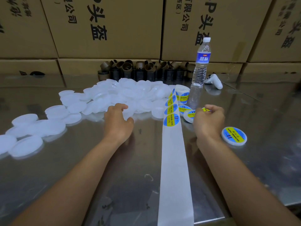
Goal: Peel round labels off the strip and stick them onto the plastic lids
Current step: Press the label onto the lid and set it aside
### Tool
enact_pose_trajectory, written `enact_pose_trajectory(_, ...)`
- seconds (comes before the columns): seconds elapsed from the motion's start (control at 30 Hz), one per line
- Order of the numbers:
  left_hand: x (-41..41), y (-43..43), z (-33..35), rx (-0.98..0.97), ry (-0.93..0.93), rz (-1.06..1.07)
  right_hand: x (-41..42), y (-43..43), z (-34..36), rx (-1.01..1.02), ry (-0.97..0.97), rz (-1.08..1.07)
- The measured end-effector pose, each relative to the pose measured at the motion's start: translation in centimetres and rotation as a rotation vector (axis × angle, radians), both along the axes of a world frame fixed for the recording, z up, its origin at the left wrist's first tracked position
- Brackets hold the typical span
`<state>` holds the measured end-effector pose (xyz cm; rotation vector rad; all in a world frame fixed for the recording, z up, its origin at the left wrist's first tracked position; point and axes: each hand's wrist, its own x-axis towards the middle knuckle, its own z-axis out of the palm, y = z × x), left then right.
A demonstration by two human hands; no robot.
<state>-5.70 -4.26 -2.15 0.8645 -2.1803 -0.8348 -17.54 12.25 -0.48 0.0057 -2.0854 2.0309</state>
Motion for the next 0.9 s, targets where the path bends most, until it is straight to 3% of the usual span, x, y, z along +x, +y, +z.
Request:
enact_pose_trajectory(0.13, 0.2, 0.0, -0.2, -0.033, -0.121, -0.02, 1.1, -0.3, 0.2, 0.013, 0.172, 0.085)
enact_pose_trajectory(0.33, 0.4, -0.1, -0.5, -0.104, -0.303, -0.089, 1.5, -0.6, 0.0, 0.015, 0.227, 0.165)
enact_pose_trajectory(0.7, 1.0, 0.7, -0.1, -0.377, -0.446, 0.004, 1.5, -0.6, 0.0, 0.033, 0.224, 0.215)
enact_pose_trajectory(0.9, 1.3, 0.9, 0.4, -0.464, -0.382, 0.088, 1.6, -0.6, 0.0, 0.045, 0.229, 0.227)
